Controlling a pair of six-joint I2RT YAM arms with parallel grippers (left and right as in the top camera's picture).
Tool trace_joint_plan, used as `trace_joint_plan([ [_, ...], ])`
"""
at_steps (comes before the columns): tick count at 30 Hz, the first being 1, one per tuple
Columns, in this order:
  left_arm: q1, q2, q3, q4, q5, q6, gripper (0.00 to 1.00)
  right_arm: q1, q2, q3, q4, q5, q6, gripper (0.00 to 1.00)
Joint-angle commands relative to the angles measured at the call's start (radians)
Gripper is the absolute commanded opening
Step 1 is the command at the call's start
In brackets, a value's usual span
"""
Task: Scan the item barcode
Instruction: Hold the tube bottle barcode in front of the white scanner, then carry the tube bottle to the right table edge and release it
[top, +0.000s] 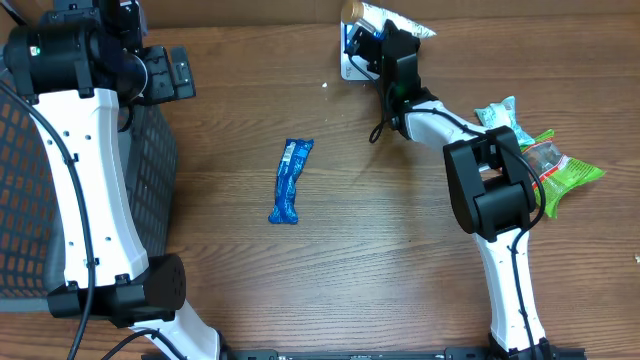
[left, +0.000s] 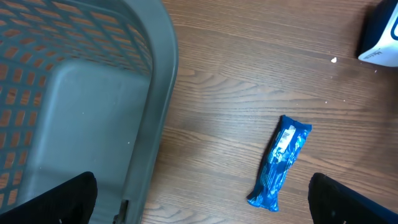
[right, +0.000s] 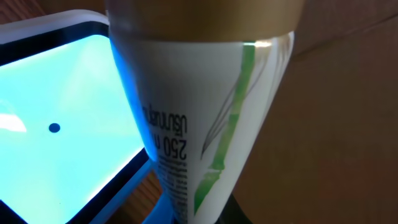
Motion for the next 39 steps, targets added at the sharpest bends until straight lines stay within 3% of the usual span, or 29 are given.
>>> trace_joint_plan([
  [1, -0.007, -0.026, 0.016, 0.002, 0.008, -0.008, 1.00, 0.005, -0.014, 0.039, 0.024, 0.011, -0.011, 0.04],
  [11, -0.007, -0.026, 0.016, 0.002, 0.008, -0.008, 1.00, 0.041, -0.018, 0.039, 0.069, 0.103, -0.095, 0.04],
  [16, -0.007, -0.026, 0.016, 0.002, 0.008, -0.008, 1.00, 0.098, -0.056, 0.039, 0.291, 0.293, -0.095, 0.04],
  [21, -0.007, -0.026, 0.016, 0.002, 0.008, -0.008, 1.00, 0.203, -0.114, 0.039, 0.231, 0.479, -0.180, 0.04],
  [25, -0.007, -0.026, 0.016, 0.002, 0.008, -0.008, 1.00, 0.322, -0.187, 0.039, -0.020, 0.486, -0.157, 0.04],
  [26, -0.007, -0.026, 0.016, 0.002, 0.008, -0.008, 1.00, 0.379, -0.242, 0.039, -0.212, 0.472, -0.050, 0.04],
  [31, -0.007, -0.026, 0.016, 0.002, 0.008, -0.008, 1.00, 0.443, -0.373, 0.039, -0.561, 0.394, 0.225, 0.04],
  [35, -0.007, -0.026, 0.016, 0.002, 0.008, -0.008, 1.00, 0.402, -0.554, 0.039, -1.005, 0.027, 0.589, 0.04],
  [39, -0.007, -0.026, 0.015, 0.002, 0.008, -0.008, 1.00, 0.292, -0.669, 0.039, -1.318, -0.202, 0.850, 0.04],
])
